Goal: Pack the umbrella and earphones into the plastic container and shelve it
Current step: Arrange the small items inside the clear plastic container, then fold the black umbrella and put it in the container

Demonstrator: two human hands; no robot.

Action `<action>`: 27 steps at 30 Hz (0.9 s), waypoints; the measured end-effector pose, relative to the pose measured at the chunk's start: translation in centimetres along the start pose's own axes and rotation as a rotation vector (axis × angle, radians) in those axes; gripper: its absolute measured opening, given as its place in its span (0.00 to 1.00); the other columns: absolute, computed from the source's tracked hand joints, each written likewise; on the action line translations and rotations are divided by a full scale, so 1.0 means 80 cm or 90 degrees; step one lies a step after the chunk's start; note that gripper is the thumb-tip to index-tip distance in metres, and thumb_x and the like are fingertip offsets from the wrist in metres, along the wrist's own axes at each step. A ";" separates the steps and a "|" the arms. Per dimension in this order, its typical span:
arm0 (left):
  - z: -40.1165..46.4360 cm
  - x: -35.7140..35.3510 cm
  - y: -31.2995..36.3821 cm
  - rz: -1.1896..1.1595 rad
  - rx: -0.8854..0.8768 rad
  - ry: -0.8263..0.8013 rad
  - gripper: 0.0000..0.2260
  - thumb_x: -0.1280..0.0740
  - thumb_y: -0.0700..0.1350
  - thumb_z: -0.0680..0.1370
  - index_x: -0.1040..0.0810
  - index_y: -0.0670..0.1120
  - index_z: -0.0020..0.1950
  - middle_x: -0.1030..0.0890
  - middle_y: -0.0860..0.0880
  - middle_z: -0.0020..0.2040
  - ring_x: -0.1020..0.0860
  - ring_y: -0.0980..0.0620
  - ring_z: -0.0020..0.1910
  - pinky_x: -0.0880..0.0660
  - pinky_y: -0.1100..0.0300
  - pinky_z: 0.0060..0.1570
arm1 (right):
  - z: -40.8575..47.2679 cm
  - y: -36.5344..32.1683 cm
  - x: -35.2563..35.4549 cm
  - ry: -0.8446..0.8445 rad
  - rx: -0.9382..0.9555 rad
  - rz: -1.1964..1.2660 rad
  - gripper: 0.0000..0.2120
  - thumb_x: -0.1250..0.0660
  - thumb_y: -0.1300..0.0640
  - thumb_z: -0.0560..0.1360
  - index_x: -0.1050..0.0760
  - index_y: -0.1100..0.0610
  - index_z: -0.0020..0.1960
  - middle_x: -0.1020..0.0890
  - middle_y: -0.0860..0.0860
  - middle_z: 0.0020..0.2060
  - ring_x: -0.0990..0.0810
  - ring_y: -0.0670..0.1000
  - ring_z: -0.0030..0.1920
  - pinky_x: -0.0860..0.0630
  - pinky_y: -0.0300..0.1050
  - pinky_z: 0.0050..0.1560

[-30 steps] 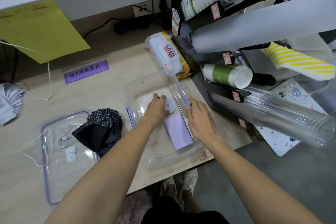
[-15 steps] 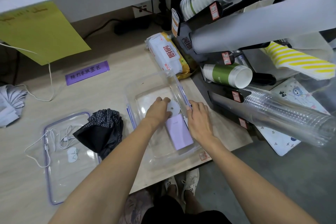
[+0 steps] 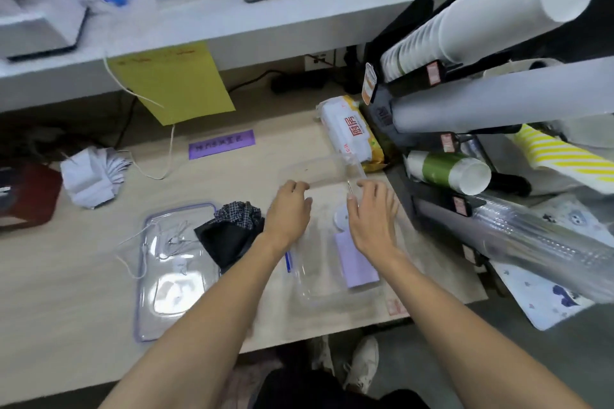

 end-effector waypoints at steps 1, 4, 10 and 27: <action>-0.007 0.018 -0.006 -0.006 0.006 0.038 0.16 0.38 0.41 0.82 0.26 0.40 0.69 0.25 0.41 0.65 0.27 0.40 0.65 0.29 0.47 0.64 | 0.002 -0.014 -0.001 -0.009 0.018 0.018 0.15 0.40 0.54 0.81 0.28 0.60 0.64 0.26 0.59 0.59 0.29 0.60 0.59 0.33 0.55 0.61; -0.038 0.065 -0.044 -0.022 0.069 0.146 0.15 0.38 0.39 0.81 0.24 0.39 0.67 0.24 0.40 0.64 0.27 0.40 0.64 0.31 0.48 0.65 | 0.002 -0.062 -0.015 -0.078 0.065 0.117 0.16 0.39 0.56 0.81 0.29 0.61 0.66 0.26 0.58 0.63 0.28 0.59 0.63 0.30 0.54 0.63; -0.103 0.111 -0.129 0.028 0.228 0.242 0.17 0.35 0.43 0.80 0.26 0.44 0.69 0.25 0.44 0.66 0.29 0.41 0.65 0.32 0.47 0.63 | -0.032 -0.151 -0.062 -0.206 0.156 0.125 0.16 0.42 0.54 0.81 0.30 0.57 0.68 0.26 0.55 0.64 0.24 0.57 0.62 0.26 0.52 0.59; -0.092 0.063 -0.232 -0.230 0.400 0.036 0.40 0.25 0.62 0.70 0.33 0.40 0.73 0.24 0.38 0.67 0.27 0.39 0.69 0.29 0.51 0.64 | -0.179 -0.154 -0.222 -0.476 -0.136 0.108 0.41 0.28 0.40 0.72 0.37 0.65 0.73 0.30 0.60 0.67 0.31 0.59 0.69 0.31 0.48 0.68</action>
Point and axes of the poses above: each hand's wrist, its own z-axis towards the middle knuckle, its own x-axis out of the back of the hand, y = z × x, the point moved 7 cm from there along z, towards the middle knuckle
